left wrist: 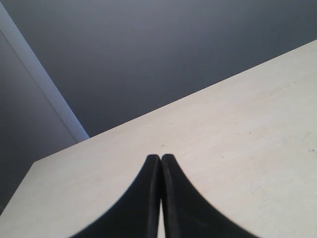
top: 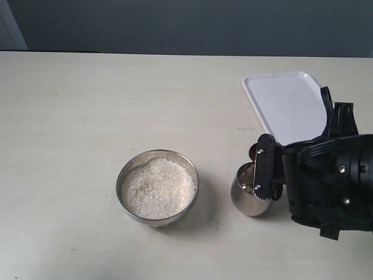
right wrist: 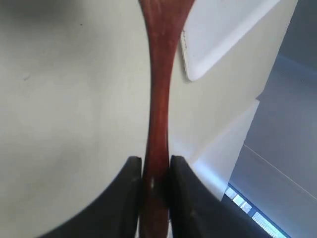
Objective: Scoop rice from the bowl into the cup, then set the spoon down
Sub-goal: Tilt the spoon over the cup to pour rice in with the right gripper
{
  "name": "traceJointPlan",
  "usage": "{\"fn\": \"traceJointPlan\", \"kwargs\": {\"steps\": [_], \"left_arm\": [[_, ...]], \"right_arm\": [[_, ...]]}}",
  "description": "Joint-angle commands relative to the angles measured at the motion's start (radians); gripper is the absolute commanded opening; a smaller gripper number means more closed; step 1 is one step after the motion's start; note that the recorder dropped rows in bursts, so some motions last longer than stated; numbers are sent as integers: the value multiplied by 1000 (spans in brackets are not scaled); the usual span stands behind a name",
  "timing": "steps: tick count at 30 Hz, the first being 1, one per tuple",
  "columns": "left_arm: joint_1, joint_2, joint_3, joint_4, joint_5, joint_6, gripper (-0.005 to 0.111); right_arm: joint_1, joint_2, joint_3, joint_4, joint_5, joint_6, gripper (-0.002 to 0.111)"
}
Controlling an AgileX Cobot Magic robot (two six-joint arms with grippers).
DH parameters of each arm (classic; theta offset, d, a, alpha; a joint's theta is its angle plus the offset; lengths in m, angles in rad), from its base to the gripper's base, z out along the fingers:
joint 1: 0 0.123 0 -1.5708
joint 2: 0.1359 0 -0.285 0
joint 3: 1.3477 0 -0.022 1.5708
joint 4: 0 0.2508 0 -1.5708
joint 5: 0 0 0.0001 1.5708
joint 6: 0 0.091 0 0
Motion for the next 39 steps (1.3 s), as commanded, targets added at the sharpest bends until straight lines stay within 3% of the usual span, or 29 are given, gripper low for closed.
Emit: {"fn": "traceJointPlan", "kwargs": {"steps": [1,11,16,34,39], "left_arm": [[-1,-5,-5,0,-7,-8,0],[-1,-5,-5,0,-7,-8,0],[-1,-5,-5,0,-7,-8,0],[-1,-5,-5,0,-5,-8,0],[-1,-5,-5,0,-7,-8,0]], "right_arm": [[4,-4,4,-33,0,6,-1],[4,-4,4,-122,0,-3,-1],[49,-4,4,-171,0,-10,-1],[50,-112,123,-110,0,76,-1],[50,-157,119,-1,0,78,-1]]}}
